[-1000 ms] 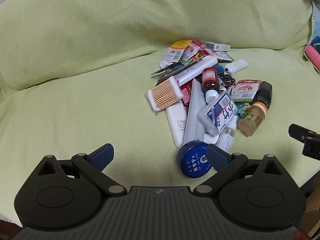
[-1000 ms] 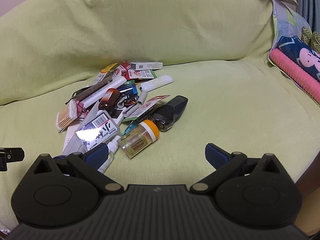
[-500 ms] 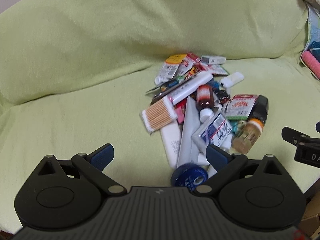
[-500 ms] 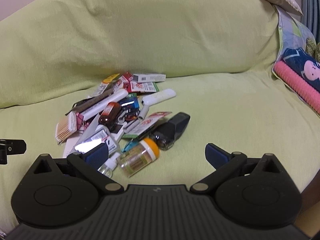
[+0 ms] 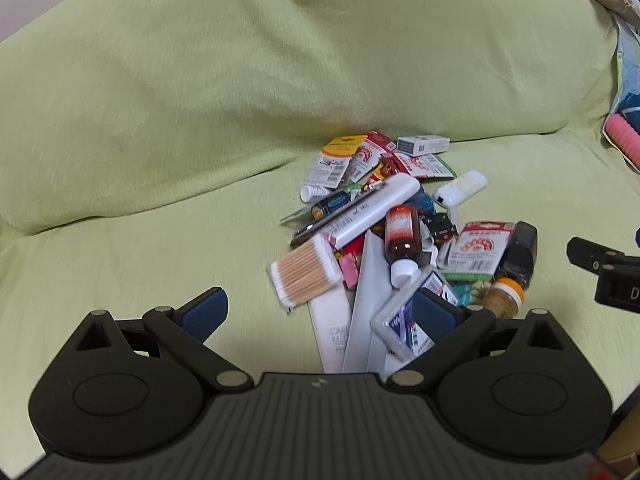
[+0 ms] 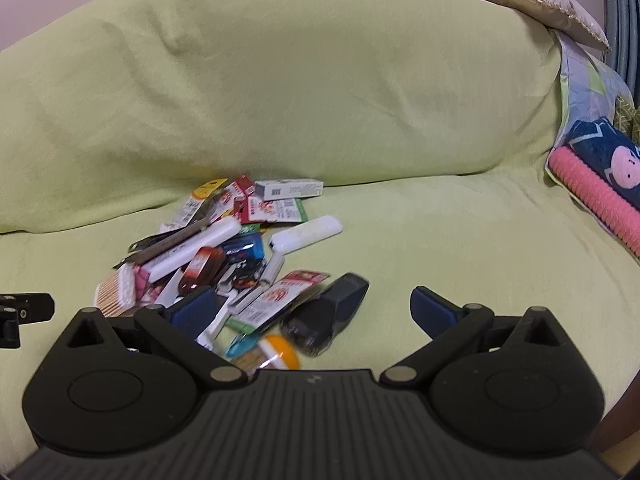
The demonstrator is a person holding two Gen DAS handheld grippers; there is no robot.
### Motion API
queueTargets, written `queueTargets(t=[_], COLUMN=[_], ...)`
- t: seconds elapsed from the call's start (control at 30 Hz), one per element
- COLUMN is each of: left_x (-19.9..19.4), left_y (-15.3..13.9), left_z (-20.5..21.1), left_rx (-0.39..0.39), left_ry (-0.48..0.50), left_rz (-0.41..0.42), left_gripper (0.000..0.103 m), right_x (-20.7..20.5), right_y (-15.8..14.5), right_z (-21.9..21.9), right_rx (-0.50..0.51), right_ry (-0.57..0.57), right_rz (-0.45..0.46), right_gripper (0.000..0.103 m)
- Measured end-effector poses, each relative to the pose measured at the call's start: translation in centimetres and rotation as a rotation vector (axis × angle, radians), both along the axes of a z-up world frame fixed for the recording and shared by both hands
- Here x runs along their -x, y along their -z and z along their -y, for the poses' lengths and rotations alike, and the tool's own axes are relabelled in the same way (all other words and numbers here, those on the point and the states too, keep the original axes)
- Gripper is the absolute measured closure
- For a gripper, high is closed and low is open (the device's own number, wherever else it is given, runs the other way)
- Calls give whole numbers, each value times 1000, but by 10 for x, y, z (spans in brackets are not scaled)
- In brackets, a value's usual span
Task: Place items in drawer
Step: 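Reach the right gripper into the pile toward the white medicine box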
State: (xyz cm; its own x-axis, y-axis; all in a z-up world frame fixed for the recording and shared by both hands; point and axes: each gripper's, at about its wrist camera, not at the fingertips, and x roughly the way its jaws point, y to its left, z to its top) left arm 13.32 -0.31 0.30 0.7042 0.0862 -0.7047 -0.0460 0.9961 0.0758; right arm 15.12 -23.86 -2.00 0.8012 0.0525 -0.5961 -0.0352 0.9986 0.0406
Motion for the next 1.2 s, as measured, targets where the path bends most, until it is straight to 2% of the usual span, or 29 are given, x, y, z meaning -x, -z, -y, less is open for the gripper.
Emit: queueTargets(t=[0.43,0.67,0.9,1.0,1.2], left_x=[-39,-69,-94,-102,-116], left_y=[10,16,27,34,45], left_z=[4,5,4,4,1], left_rx=[-6,-8,-33,-48,-52], left_ry=[8,13,31,37,53], left_rz=[1,7,13,4,-10], left_gripper=[4,4,4,4,4], right_x=[-47,-81,-113,-128,-173], right_y=[4,11,31,42,53], right_z=[12,17,22,23,18], right_rx=[-9,-16,33,32,-63], right_ry=[-23,-104,-209,-249,-275], right_rz=[30,87,113,84,-44], right_gripper=[1,7,13,16,20])
